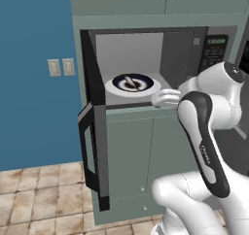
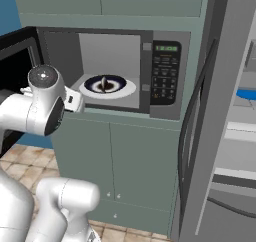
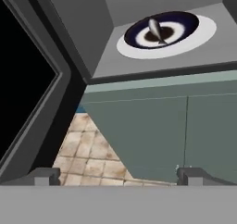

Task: Transport the fish from the fridge to the microwave and turn on the microwave.

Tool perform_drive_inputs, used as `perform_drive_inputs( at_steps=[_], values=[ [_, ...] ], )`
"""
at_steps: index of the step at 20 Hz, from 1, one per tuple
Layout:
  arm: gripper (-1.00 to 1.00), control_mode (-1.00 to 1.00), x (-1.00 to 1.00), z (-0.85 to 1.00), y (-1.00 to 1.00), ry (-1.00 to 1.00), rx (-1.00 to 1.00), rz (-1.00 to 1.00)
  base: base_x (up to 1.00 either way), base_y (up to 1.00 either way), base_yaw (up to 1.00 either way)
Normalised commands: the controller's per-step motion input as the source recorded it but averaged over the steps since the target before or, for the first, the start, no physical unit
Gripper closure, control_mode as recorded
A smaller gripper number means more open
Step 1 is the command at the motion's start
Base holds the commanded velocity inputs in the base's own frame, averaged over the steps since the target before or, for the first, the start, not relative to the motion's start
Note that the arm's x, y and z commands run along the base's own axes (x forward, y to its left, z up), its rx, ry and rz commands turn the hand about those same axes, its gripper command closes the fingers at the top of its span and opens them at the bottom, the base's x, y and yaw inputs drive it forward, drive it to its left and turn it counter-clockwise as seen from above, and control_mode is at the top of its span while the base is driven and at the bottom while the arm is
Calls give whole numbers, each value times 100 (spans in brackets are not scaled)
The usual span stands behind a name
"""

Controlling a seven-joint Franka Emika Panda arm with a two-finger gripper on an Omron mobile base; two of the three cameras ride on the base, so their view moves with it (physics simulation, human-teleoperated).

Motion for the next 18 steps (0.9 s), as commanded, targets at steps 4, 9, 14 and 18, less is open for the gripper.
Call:
perform_drive_inputs(
  at_steps=[4,9,14,18],
  values=[
    [-100,-100,-49,10,0,8,6,-3,0,0,0],
    [-100,-100,-53,6,1,6,8,0,0,0,0],
    [-100,-100,-50,7,0,3,11,0,0,0,0],
    [-100,-100,-46,6,2,4,12,0,0,0,0]
  ],
)
